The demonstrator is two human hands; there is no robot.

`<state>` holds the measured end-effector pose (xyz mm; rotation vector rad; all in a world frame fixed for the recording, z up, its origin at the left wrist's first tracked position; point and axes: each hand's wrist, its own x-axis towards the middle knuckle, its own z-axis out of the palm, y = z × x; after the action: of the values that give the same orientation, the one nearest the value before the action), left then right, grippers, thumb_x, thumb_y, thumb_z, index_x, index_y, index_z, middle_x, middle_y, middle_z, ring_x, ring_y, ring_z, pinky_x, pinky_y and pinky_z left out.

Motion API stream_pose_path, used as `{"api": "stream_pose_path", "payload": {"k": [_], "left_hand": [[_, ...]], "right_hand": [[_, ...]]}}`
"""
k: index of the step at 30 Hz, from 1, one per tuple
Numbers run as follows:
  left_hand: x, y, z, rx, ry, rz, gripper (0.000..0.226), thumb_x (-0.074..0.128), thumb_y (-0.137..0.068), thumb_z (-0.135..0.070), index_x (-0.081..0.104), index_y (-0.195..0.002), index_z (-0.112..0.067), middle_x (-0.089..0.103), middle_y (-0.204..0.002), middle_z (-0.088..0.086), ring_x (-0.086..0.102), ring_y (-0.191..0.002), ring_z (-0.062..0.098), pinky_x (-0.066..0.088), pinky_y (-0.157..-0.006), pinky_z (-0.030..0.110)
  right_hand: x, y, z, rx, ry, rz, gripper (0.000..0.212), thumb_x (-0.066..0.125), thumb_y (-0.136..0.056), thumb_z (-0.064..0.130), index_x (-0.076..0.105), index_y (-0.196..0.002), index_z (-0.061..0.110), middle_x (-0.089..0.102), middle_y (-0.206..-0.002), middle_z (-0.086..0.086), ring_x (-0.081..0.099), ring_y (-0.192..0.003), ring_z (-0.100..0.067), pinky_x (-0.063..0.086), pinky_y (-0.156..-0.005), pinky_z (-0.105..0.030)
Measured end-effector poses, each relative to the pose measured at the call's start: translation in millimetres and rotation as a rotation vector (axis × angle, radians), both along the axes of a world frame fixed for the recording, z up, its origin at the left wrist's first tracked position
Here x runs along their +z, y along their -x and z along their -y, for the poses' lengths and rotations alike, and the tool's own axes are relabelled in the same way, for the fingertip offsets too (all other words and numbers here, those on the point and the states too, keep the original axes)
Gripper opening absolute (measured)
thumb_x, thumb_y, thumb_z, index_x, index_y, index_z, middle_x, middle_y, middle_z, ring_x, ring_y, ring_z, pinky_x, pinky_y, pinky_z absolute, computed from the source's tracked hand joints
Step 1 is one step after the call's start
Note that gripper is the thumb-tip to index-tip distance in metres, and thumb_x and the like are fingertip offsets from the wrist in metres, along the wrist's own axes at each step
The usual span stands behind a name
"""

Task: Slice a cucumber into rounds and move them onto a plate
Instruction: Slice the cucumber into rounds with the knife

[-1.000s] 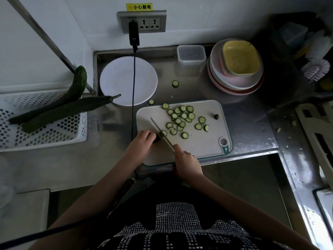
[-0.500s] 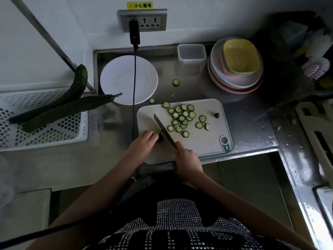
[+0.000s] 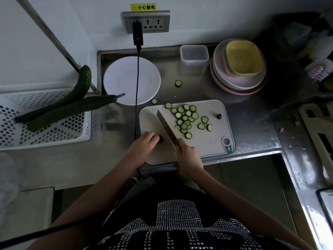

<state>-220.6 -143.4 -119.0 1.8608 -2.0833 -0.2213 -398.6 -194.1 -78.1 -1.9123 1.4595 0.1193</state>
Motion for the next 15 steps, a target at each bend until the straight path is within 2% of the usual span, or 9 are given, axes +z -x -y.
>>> {"api": "stream_pose_path", "payload": {"k": [5,9,12,15], "left_hand": [[-0.7,2.4,3.2,0.010,0.002,0.029,0.027,0.079,-0.063,0.003,0.060,-0.079,-0.006,0.056,-0.080,0.008,0.057,-0.075,0.025,0.050,-0.050,0.033],[-1.7,9.5,10.6,-0.029,-0.031,0.032,0.031,0.078,-0.064,0.003,0.059,-0.086,-0.007,0.055,-0.085,0.007,0.054,-0.081,0.024,0.048,-0.042,0.031],[-0.7,14.4,17.1,-0.060,-0.034,0.023,0.038,0.077,-0.058,0.009,0.061,-0.090,-0.003,0.057,-0.090,0.011,0.054,-0.084,0.027,0.051,-0.044,0.036],[2.5,18.9,18.7,-0.076,-0.018,0.012,0.038,0.080,-0.056,0.009,0.065,-0.089,-0.001,0.060,-0.087,0.012,0.060,-0.078,0.030,0.052,-0.046,0.034]], "right_hand": [[2.3,21.4,14.2,-0.230,0.046,0.032,0.012,0.036,-0.098,0.017,0.044,-0.106,0.018,0.061,-0.080,-0.014,0.059,-0.071,-0.034,0.055,-0.064,-0.047],[8.7,14.1,5.5,-0.170,0.040,0.084,0.009,0.035,-0.098,0.017,0.043,-0.100,0.016,0.059,-0.073,-0.014,0.056,-0.066,-0.035,0.047,-0.057,-0.041],[11.3,7.2,-3.8,-0.088,0.052,0.104,0.015,0.035,-0.099,0.018,0.046,-0.110,0.015,0.061,-0.076,-0.019,0.057,-0.069,-0.038,0.042,-0.057,-0.039],[9.9,8.4,-8.4,-0.078,0.043,0.110,0.017,0.036,-0.099,0.018,0.046,-0.112,0.016,0.061,-0.076,-0.019,0.058,-0.070,-0.039,0.044,-0.058,-0.040]]}}
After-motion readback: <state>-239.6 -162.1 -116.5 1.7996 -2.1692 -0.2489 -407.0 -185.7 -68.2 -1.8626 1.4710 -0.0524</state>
